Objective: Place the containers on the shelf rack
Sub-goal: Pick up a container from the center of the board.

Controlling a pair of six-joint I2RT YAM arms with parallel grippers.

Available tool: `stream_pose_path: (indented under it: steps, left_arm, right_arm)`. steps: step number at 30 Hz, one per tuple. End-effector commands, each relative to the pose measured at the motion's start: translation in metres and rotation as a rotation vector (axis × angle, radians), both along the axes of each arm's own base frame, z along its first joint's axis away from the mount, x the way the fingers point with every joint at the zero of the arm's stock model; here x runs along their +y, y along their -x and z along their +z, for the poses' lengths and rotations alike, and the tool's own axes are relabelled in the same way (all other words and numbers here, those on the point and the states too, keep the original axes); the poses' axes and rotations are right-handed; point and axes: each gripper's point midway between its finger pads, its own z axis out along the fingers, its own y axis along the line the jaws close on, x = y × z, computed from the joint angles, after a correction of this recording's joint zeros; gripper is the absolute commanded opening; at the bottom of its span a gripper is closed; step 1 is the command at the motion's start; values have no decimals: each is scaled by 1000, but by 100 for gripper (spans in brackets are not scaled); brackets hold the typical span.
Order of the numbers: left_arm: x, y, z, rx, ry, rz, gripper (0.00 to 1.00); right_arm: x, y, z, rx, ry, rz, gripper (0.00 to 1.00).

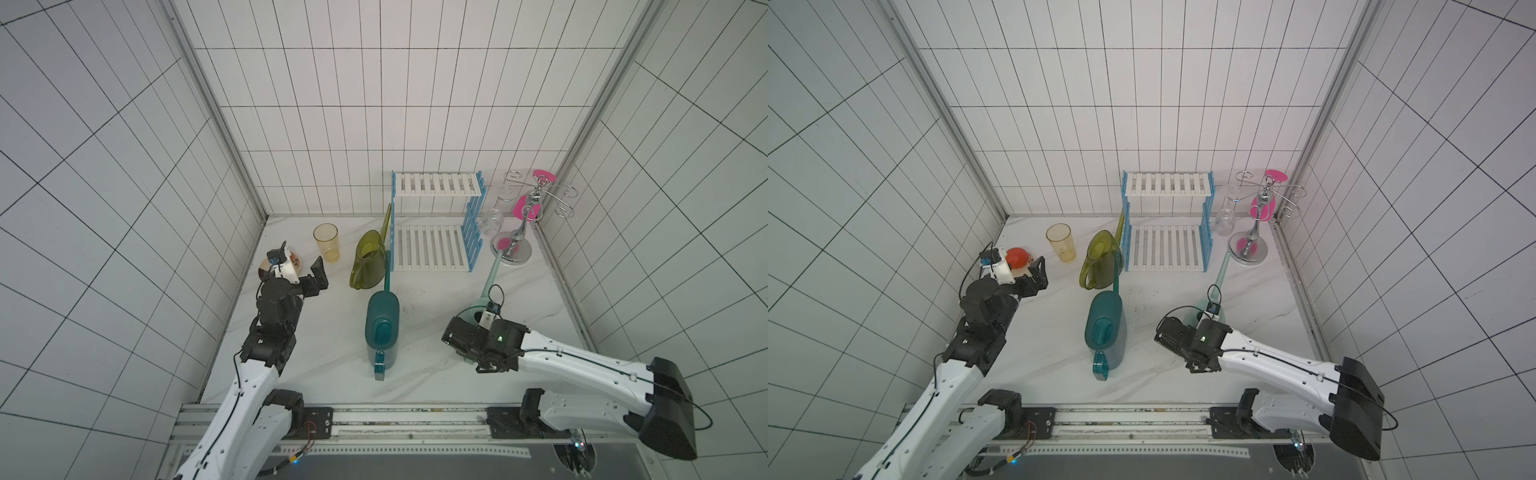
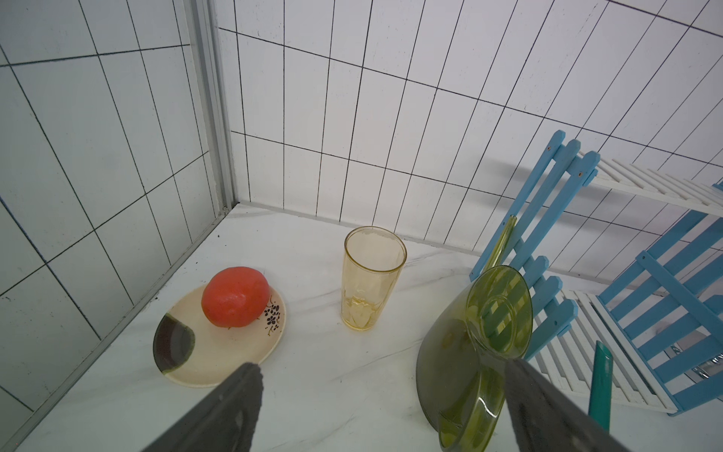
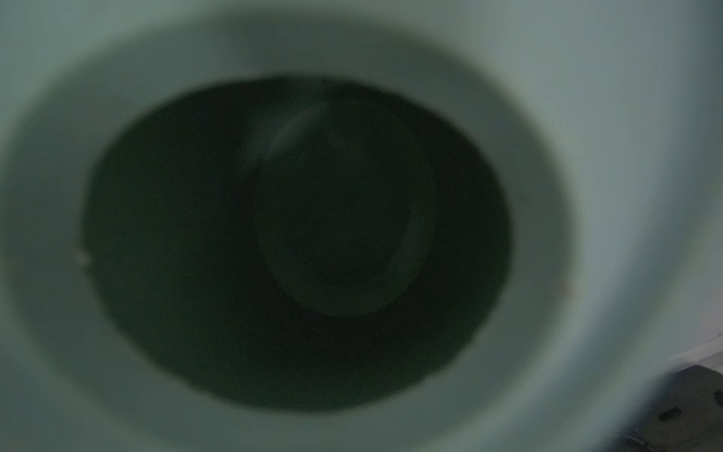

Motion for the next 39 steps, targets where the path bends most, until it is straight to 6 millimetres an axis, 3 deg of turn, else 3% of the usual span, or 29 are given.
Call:
stream_pose_path:
  steps: [1,9,13,20,30,39]
  left_arm:
    - [-2,-1,0,-7,5,-11,98]
    - [-2,4,3,-20,13,-9,98]
    - [-1,3,-1,-11,17,-7,98]
    - [-1,3,-8,27,13,-5,98]
    - [-7,1,-27,87,169,-3,98]
    - [-15,4,-22,99,231,-31,98]
  right_arm:
    - [4,-2,0,1,-26,37,57]
    - [0,0,-3,9,-26,45,29]
    - [-5,2,-2,3,-35,42,22]
    - [-10,2,7,-21,-28,86,17]
    - [-15,1,26,-75,-16,180,6]
    - [-6,2,28,-52,28,279,0]
